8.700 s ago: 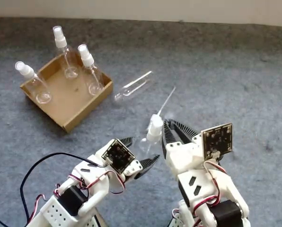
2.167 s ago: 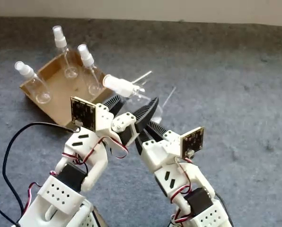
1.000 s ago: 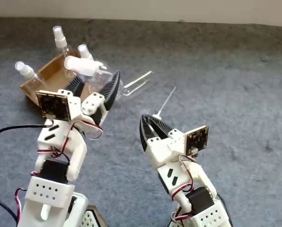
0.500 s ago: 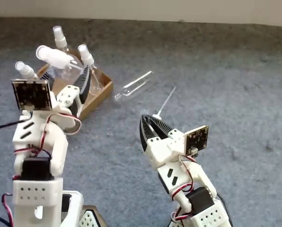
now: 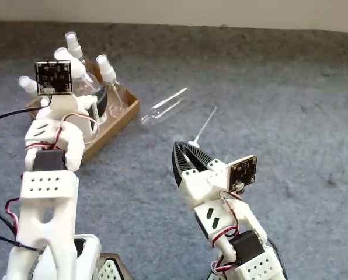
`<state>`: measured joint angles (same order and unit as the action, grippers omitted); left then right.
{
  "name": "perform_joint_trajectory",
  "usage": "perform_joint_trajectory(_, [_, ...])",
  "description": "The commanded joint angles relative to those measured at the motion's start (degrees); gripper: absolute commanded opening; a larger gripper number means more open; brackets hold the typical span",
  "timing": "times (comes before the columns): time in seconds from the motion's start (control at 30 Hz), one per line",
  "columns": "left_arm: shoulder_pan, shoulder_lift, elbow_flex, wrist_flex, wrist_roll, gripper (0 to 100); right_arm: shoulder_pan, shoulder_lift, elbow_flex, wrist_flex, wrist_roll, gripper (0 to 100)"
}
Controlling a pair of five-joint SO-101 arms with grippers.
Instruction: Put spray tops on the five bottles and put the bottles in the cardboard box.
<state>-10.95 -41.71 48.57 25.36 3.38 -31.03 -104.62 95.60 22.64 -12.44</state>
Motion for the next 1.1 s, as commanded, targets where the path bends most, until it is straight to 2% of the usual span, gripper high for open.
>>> perform_joint_trajectory(0.0, [-3.6,2.7,2.4,-11.8,-0.5,16,0.7,-0.3,10.2,0.1,-0.4,1.5])
perform_joint_trajectory(0.67, [-3.7,21.1,5.7,-32.7,-0.5,16,0.7,-0.3,10.2,0.2,-0.4,1.5])
perform_joint_trajectory(0.97, [-3.7,27.6,5.7,-39.6,-0.7,16,0.7,-0.3,10.2,0.2,-0.4,1.5])
perform_joint_trajectory(1.07, [-3.6,29.9,5.7,-41.9,-3.7,16,0.7,-0.3,10.2,0.2,-0.4,1.5])
